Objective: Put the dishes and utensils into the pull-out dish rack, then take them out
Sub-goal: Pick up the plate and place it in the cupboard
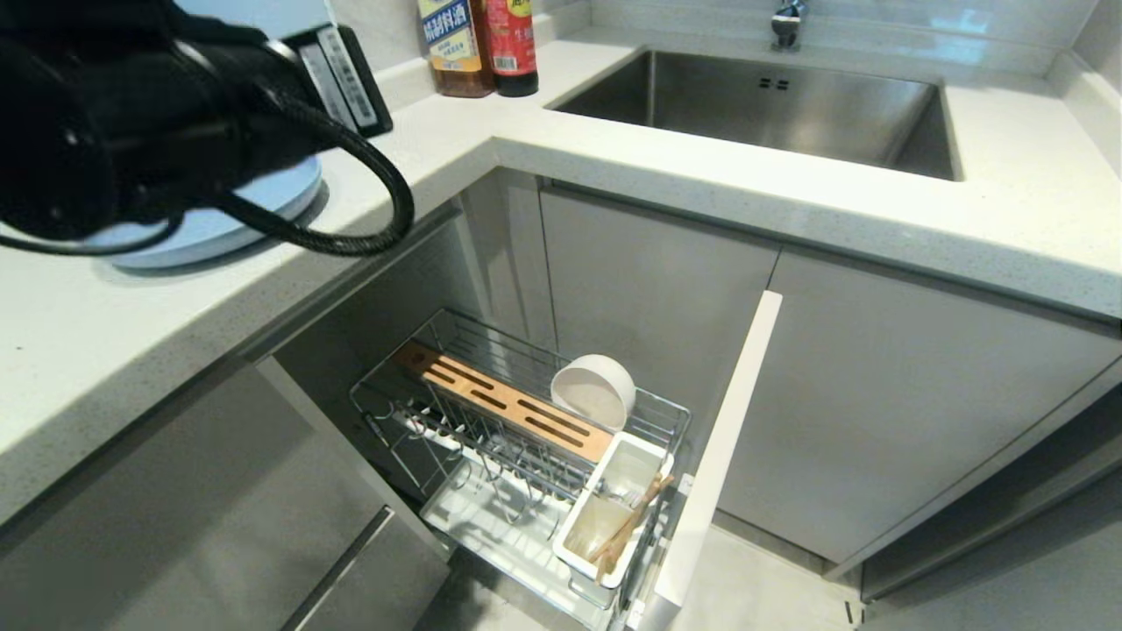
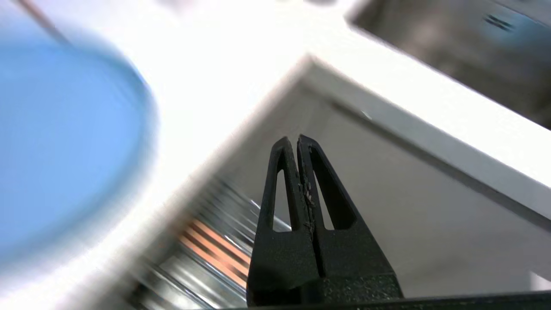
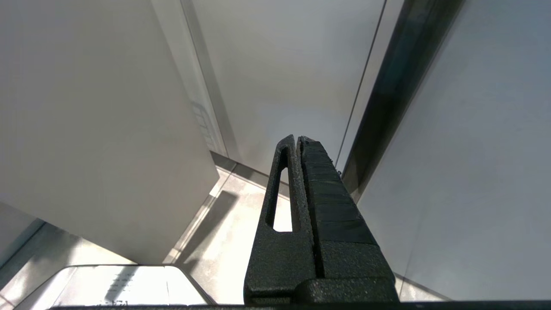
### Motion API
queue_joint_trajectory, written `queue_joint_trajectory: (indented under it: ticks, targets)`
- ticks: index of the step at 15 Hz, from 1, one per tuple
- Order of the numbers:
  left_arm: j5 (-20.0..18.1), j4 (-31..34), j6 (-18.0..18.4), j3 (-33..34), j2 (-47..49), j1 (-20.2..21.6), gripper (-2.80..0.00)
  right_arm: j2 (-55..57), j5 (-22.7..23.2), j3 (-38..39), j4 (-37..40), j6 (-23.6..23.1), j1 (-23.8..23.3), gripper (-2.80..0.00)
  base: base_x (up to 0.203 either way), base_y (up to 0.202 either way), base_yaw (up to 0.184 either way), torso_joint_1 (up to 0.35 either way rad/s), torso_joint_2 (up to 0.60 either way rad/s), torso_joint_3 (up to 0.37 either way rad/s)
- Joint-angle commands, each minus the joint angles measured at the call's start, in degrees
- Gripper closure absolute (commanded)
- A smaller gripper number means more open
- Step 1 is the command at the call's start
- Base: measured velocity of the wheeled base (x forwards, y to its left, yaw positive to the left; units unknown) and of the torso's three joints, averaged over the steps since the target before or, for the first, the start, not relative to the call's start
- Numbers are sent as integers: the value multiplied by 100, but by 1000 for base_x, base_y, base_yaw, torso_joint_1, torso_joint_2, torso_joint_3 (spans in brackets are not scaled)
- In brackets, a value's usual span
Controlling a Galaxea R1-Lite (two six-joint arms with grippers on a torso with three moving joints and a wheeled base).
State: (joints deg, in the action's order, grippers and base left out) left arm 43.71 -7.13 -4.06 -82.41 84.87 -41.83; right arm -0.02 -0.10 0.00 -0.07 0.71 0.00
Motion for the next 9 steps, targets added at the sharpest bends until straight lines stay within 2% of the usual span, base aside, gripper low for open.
queue_joint_trajectory:
  ticks: [1,3,6,7,9]
  targets:
    - [39,175,835,-625,39,239,0,2,1,9,-1,0,0,0,0,0,0,0,0,0]
    - [59,824,1036,-1362,212,559,0,2,1,9,-1,0,0,0,0,0,0,0,0,0]
    - [86,1984,1034,-2629,635,1080,0,2,1,9,-1,0,0,0,0,0,0,0,0,0]
    - [105,2284,1007,-2864,784,1286,0,2,1,9,-1,0,0,0,0,0,0,0,0,0]
    - [169,2625,945,-2885,980,1614,0,2,1,9,-1,0,0,0,0,0,0,0,0,0]
